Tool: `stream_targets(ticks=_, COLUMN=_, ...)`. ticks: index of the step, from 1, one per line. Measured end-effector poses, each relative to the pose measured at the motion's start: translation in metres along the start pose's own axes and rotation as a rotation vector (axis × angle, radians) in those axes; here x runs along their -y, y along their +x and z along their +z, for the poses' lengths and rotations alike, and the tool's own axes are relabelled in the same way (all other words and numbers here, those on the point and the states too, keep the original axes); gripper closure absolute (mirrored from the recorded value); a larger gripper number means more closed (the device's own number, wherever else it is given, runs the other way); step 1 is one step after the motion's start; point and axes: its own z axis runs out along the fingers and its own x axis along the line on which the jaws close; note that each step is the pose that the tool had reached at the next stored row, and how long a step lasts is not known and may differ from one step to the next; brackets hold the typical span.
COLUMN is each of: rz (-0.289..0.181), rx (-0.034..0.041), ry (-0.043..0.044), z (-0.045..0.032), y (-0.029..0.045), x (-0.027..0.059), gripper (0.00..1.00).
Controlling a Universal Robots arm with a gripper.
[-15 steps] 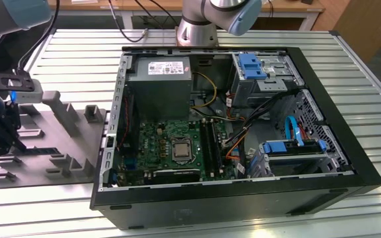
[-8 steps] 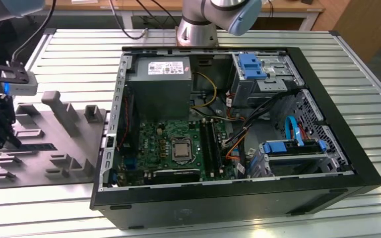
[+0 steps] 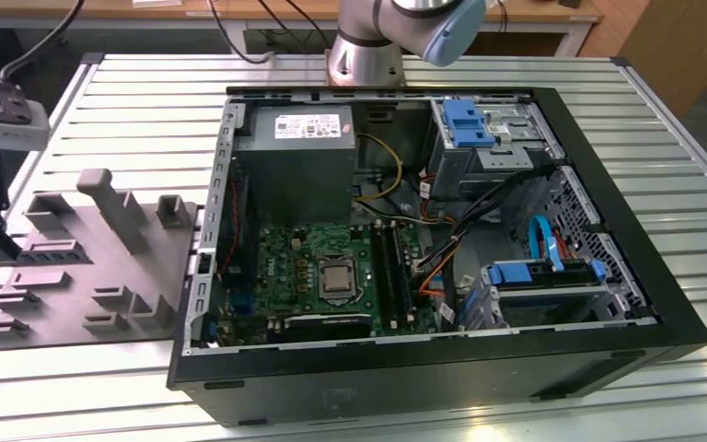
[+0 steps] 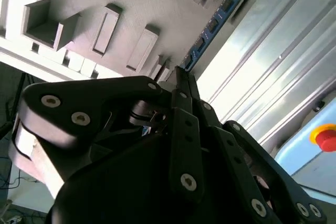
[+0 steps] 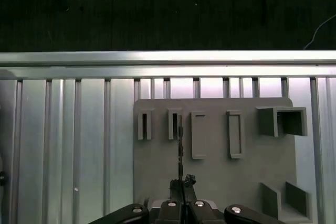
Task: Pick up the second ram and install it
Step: 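Pick up the second ram and move it above second insertion slot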
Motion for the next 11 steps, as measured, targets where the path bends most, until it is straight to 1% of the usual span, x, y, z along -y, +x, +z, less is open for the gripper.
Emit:
stream_targets(ticks=2, rz=0.0, rx=-0.0001, ry=-0.0001, z=-0.0087, y=-0.0004, x=-0.0005, gripper=0.88)
stream_targets(ticks=8, rz=0.0, rx=-0.0001, ry=0.0001, z=-0.0314, y=-0.0018, x=-0.0019, gripper=0.88)
stream_targets(ticks=11, rz=0.0, rx=0.0, ry=0.0005, z=-0.0445, y=-0.0026, x=-0.0026, gripper=0.88)
